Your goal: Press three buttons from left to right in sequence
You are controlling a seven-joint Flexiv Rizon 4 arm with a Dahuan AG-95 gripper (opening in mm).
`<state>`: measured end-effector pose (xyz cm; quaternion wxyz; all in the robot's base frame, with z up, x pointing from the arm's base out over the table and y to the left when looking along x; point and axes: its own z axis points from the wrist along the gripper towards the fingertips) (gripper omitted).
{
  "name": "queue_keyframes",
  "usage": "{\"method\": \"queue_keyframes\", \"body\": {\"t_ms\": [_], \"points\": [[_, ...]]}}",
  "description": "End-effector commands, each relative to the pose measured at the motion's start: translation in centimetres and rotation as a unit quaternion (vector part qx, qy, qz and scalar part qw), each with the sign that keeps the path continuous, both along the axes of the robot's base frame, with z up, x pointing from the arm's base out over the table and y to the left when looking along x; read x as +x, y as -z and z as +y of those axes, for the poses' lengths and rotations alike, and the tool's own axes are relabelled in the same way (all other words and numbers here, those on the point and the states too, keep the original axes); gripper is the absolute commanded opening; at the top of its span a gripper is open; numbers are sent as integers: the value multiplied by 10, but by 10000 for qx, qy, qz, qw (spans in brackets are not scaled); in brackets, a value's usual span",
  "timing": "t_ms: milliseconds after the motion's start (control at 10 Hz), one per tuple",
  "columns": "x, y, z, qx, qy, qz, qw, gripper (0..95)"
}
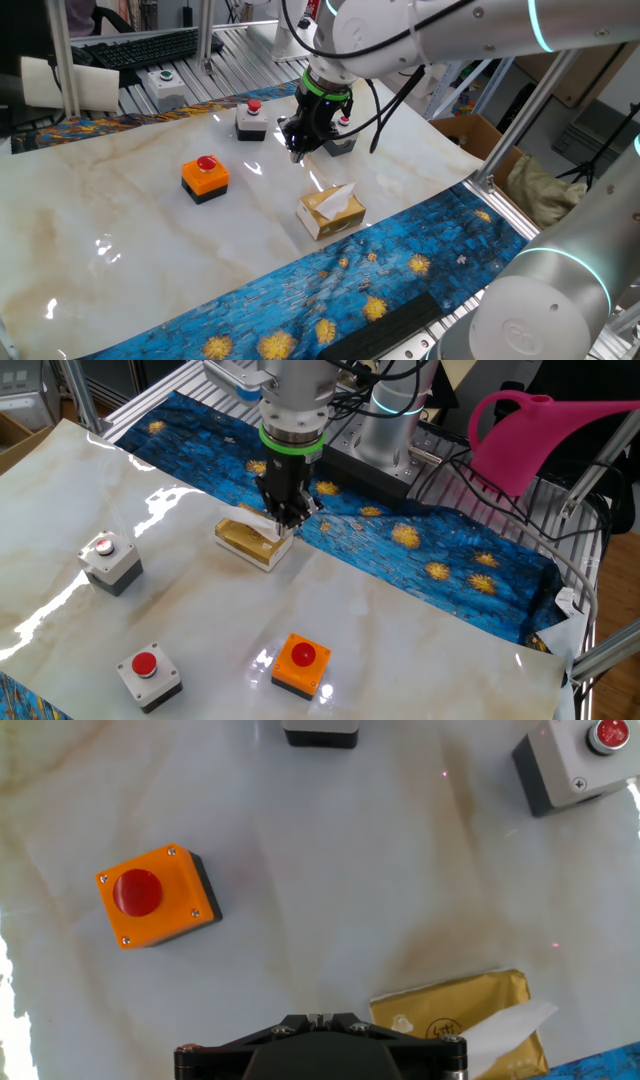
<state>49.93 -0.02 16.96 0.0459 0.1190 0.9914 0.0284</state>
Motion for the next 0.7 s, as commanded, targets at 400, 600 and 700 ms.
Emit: {"method": "queue_keyframes", "body": {"t_ms": [400, 600, 700], "points": [[1, 0, 0, 26, -127, 5, 9999, 0], [1, 0, 0, 125, -21, 8, 9999, 0], [1, 0, 0, 132, 0, 8, 9999, 0]]}}
